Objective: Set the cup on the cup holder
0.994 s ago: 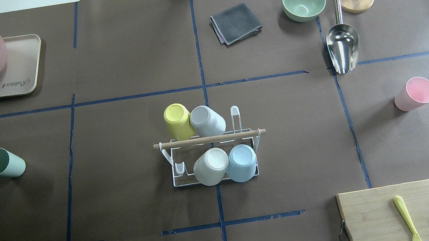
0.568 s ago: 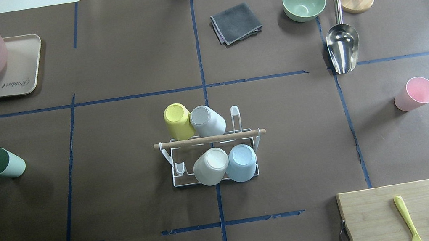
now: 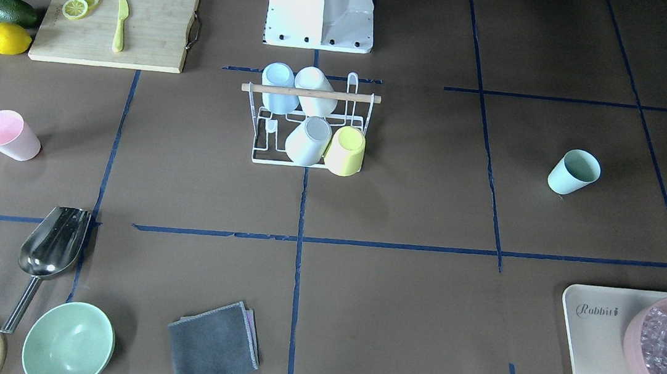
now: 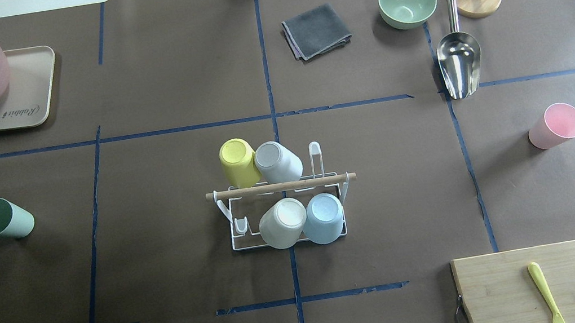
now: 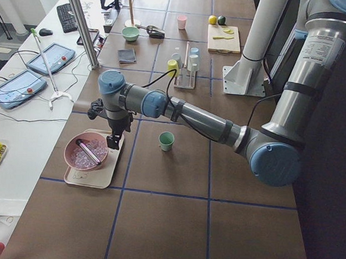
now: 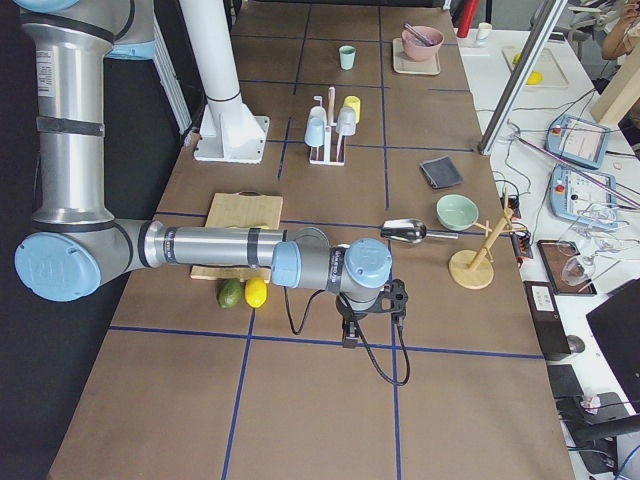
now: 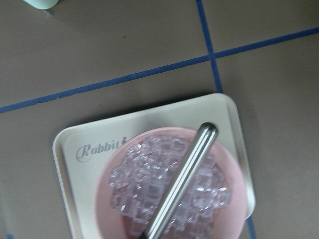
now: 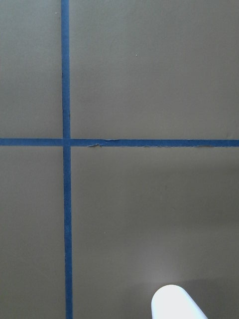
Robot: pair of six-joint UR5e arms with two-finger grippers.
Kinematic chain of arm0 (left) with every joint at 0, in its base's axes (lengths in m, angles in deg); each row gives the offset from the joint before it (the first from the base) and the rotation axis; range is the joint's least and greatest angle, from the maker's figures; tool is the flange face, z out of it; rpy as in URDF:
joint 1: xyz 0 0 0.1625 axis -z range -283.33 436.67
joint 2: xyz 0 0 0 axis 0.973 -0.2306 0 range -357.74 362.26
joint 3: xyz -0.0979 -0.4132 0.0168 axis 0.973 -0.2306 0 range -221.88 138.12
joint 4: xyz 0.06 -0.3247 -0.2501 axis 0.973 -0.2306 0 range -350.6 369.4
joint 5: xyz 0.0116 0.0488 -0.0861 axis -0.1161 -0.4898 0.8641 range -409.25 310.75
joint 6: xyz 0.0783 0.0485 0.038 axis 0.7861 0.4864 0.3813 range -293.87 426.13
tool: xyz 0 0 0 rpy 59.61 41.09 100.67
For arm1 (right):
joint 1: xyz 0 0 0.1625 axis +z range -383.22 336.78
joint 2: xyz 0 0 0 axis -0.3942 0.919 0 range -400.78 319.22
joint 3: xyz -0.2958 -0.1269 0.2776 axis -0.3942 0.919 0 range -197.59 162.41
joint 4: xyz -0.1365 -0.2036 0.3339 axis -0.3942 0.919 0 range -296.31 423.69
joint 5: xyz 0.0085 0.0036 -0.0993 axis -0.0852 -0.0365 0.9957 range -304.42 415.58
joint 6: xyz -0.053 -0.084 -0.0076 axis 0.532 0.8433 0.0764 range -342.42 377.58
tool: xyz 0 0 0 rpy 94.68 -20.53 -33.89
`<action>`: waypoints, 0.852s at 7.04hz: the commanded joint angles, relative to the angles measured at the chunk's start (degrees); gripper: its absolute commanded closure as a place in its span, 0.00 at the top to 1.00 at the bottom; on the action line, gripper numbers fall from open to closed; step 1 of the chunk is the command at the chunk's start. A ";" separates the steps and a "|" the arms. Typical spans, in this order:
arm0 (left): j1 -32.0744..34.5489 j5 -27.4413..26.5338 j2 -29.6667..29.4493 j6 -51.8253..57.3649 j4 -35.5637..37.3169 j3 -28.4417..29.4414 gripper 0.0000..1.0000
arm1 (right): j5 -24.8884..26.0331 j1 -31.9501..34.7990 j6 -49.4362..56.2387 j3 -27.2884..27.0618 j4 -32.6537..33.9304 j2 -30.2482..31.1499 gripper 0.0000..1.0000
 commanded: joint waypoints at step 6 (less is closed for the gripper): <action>-18.66 -14.78 -10.27 -0.08 18.11 -1.29 1.00 | -0.33 -10.07 0.37 12.09 28.53 -25.02 1.00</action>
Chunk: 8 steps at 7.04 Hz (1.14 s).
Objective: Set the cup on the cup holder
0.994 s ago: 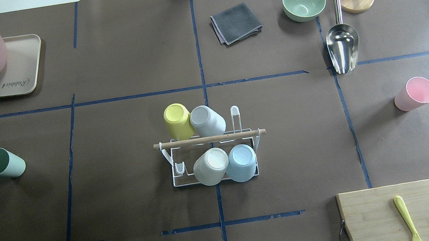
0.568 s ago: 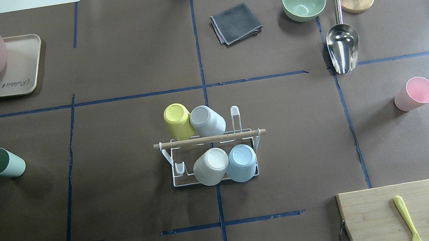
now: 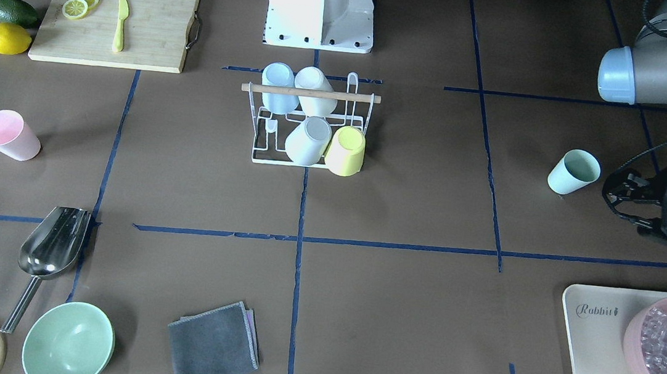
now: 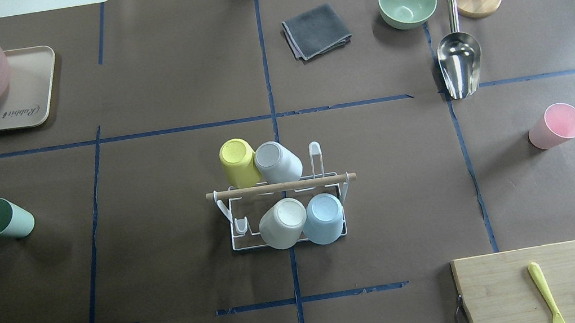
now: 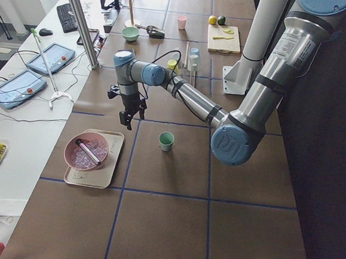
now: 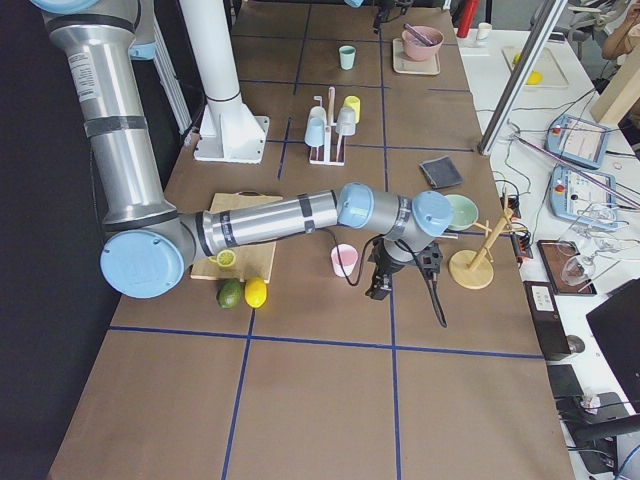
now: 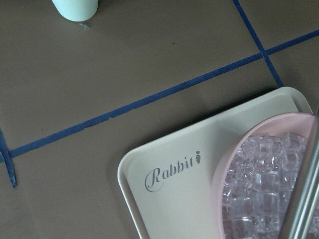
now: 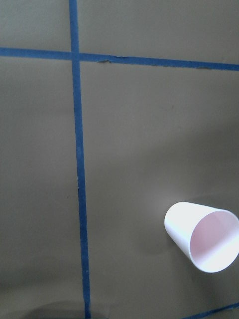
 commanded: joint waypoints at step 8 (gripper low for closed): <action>-8.17 -0.19 -6.64 9.74 17.10 10.25 1.00 | -2.03 -14.00 5.55 25.32 11.53 -17.83 0.99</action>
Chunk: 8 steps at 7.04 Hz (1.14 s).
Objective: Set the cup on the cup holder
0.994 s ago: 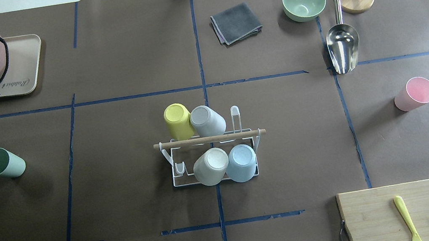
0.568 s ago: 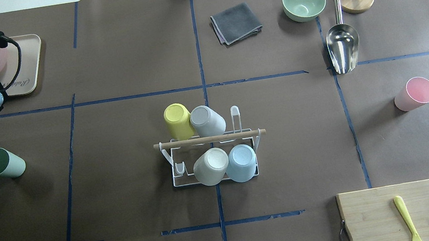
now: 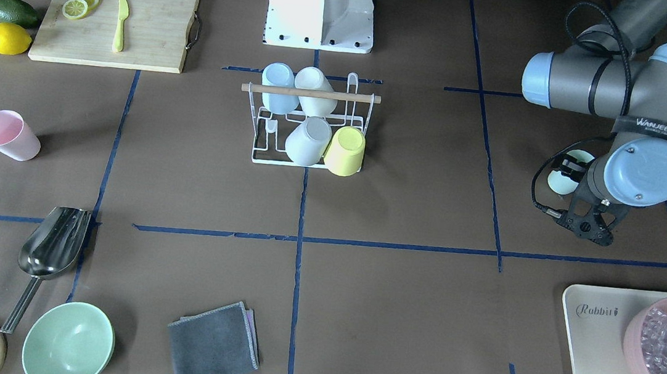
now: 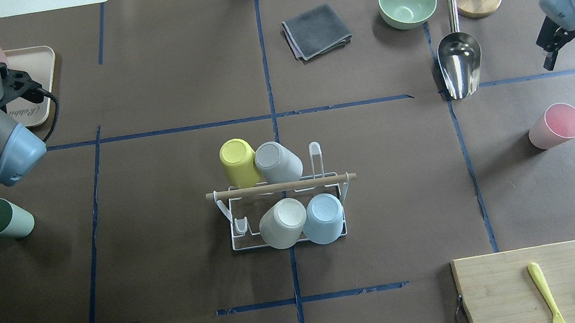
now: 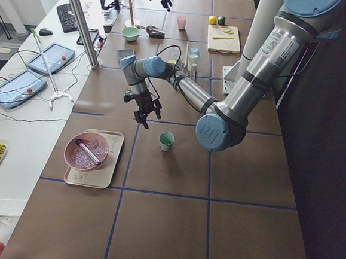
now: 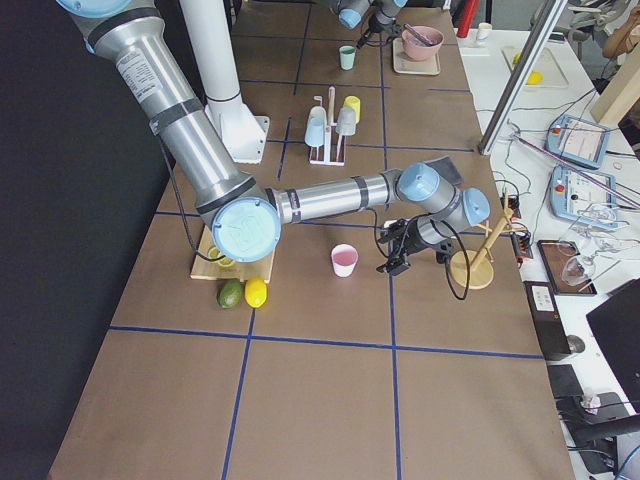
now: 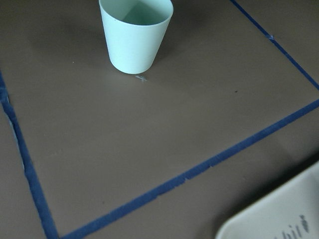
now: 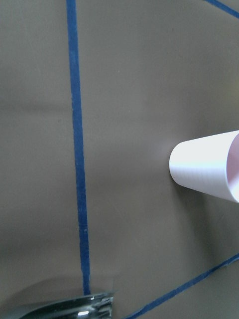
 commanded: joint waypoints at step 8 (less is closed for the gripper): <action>-0.99 3.66 -8.25 2.15 -1.83 22.19 1.00 | -0.82 -5.53 5.94 3.88 0.24 0.83 0.99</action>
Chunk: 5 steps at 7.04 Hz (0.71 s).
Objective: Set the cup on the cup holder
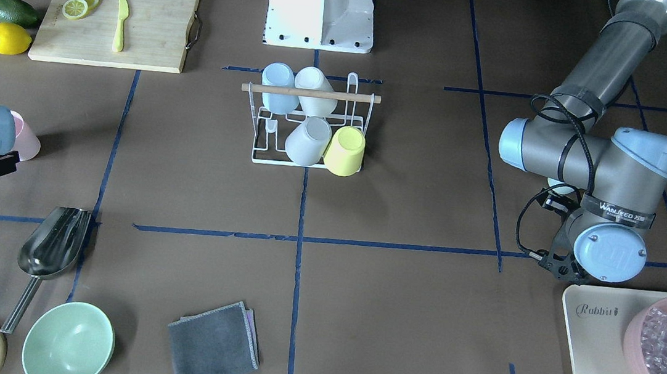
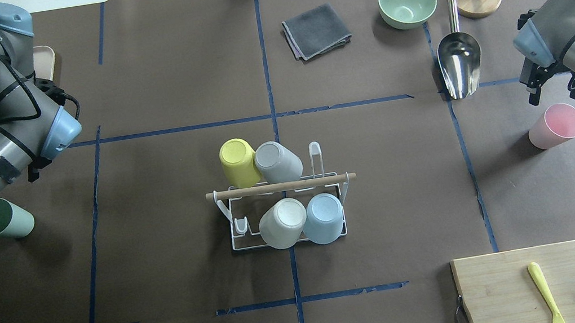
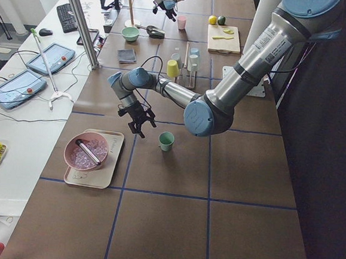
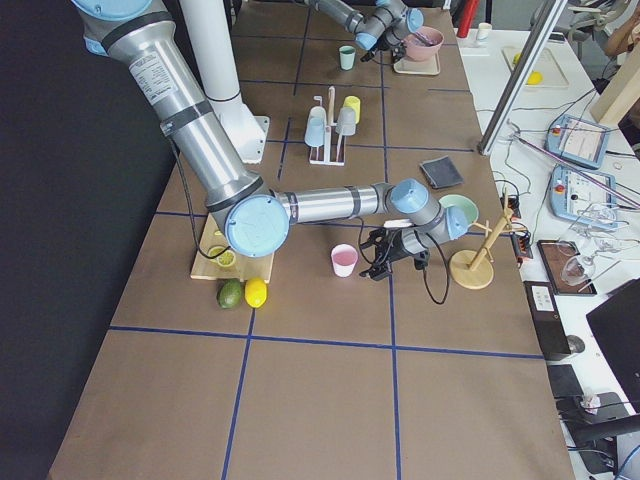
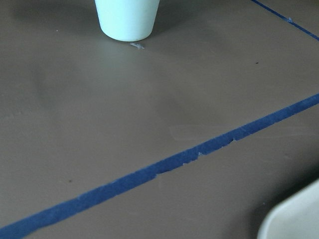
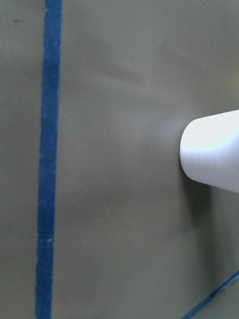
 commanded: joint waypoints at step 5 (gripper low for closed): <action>-1.15 4.34 0.66 -0.09 3.36 4.44 1.00 | 0.21 -2.03 0.19 -0.15 0.10 0.87 0.99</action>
